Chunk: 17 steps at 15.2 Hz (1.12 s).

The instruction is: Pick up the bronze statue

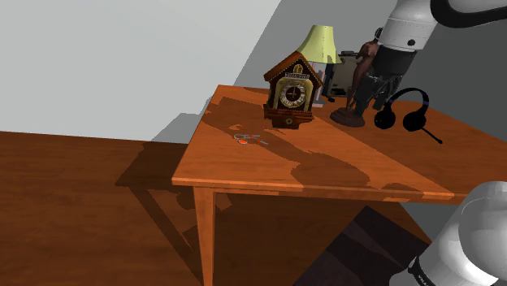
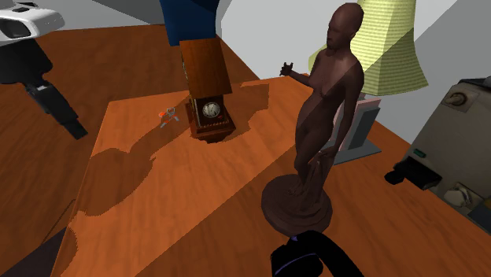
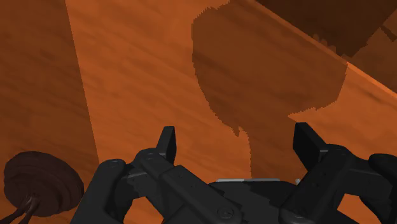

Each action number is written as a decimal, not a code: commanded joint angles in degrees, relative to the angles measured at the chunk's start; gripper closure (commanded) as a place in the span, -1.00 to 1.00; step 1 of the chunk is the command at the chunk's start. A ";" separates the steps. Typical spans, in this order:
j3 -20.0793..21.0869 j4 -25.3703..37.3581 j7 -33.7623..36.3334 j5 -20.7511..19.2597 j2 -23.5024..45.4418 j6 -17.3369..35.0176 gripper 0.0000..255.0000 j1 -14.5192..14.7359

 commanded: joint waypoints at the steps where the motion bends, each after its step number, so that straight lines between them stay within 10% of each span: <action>1: 0.00 0.00 0.00 0.00 0.00 0.00 -1.00 0.00; 17: -26.19 4.09 -30.33 -7.06 7.73 15.44 -1.00 -0.17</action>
